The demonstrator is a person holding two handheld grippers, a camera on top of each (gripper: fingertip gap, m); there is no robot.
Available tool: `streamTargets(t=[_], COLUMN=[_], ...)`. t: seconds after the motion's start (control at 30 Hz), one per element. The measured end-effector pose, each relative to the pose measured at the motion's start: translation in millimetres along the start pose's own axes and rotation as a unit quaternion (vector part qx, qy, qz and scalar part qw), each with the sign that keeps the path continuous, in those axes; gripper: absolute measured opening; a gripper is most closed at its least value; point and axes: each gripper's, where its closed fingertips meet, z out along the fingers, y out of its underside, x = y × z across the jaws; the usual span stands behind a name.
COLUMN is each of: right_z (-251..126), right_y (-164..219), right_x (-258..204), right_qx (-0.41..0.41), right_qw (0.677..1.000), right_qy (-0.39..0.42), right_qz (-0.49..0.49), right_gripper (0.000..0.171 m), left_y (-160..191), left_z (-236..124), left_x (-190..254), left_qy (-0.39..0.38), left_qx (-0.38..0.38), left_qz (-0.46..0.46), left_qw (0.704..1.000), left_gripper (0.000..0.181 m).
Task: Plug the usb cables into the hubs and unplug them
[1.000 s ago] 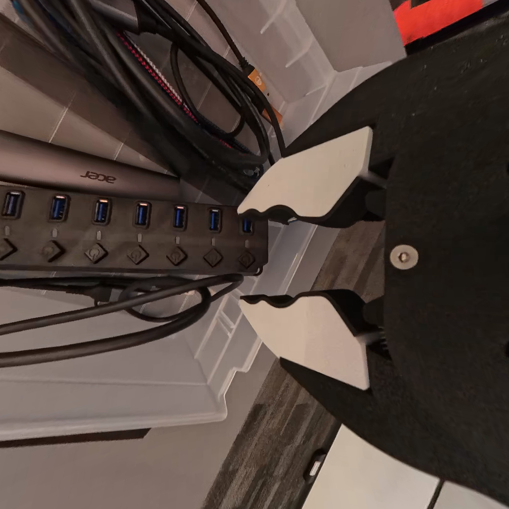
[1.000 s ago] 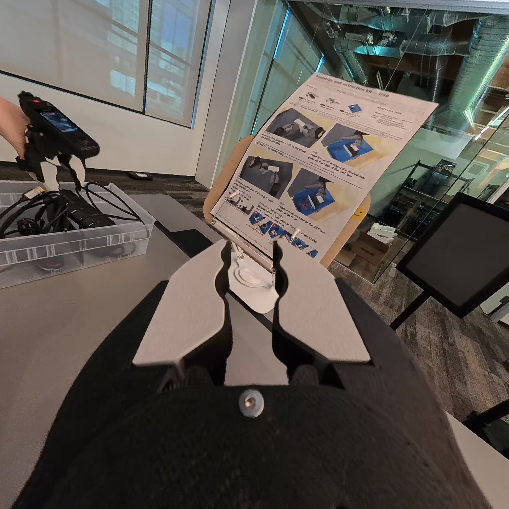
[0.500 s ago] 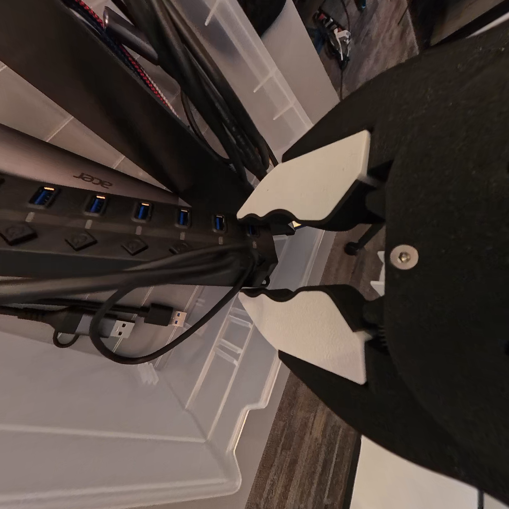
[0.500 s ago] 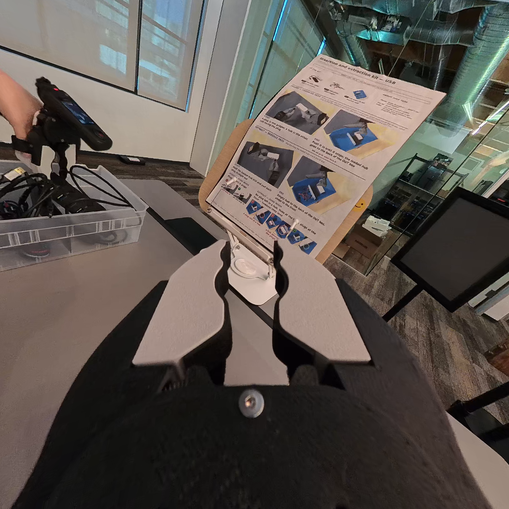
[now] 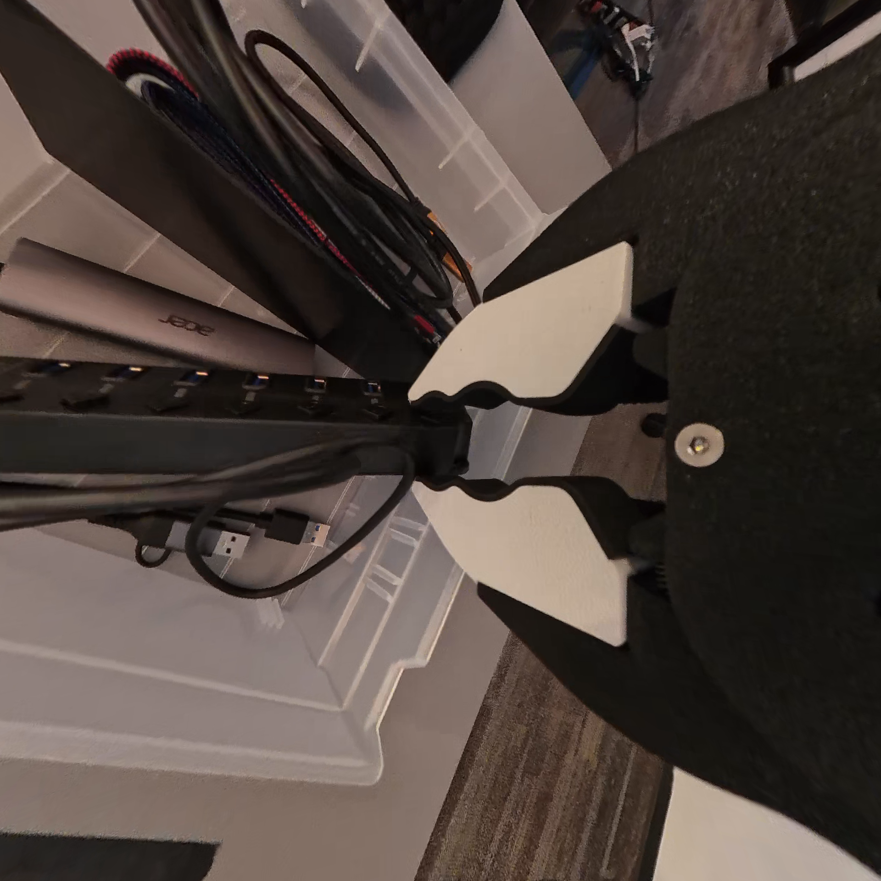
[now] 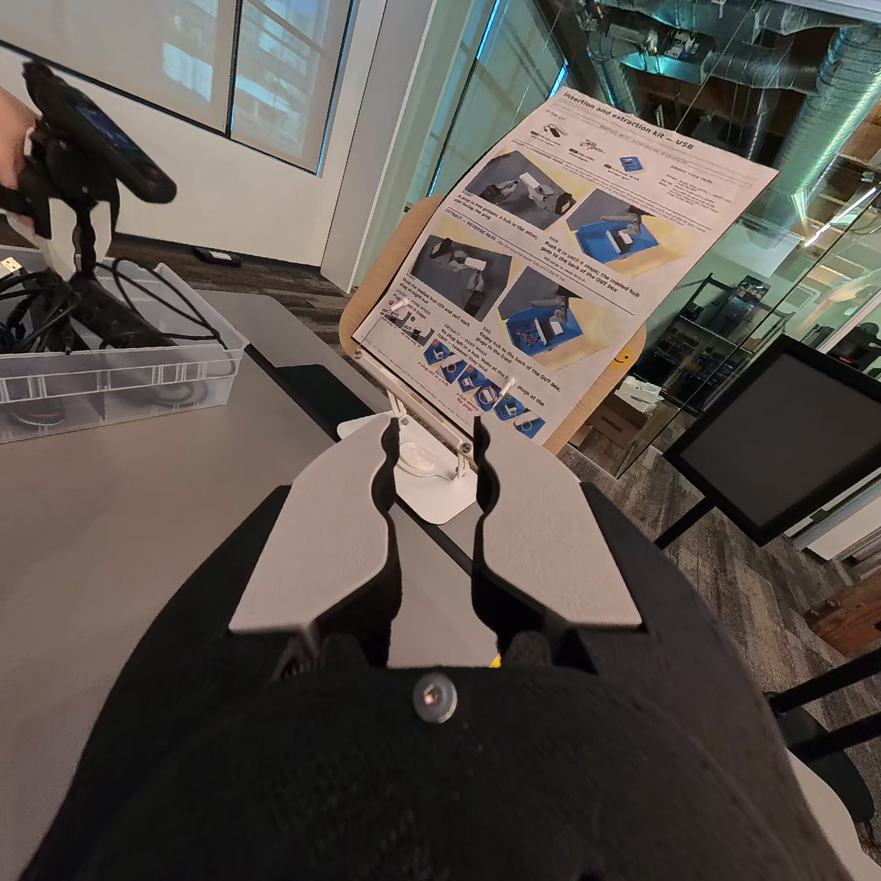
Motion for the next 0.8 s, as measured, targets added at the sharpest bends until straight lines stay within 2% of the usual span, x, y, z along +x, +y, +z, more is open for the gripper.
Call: streamTargets(t=[0.17,0.33,0.57,0.8], right_z=[1,3,4,4], right_y=[2,3,5,6], right_x=[-1,-2,-3,-3], right_qx=[-0.005,-0.007,-0.014,-0.016], right_qw=[1.000,1.000,1.000,1.000], right_qy=[0.003,0.002,0.006,0.007], right_qz=[-0.008,-0.010,-0.020,-0.026], right_gripper=[0.031,0.031,0.031,0.031], left_y=[0,3,4,7], left_z=[-14,-23,-18,-2], left_x=[1,6,4,3], left_qy=[-0.018,-0.030,-0.038,-0.008], left_qx=[0.016,0.000,-0.027,-0.061], left_qz=[0.008,0.015,0.010,-0.011], left_qw=[1.000,0.999,0.999,0.998], left_gripper=[0.024,0.024,0.026,0.040])
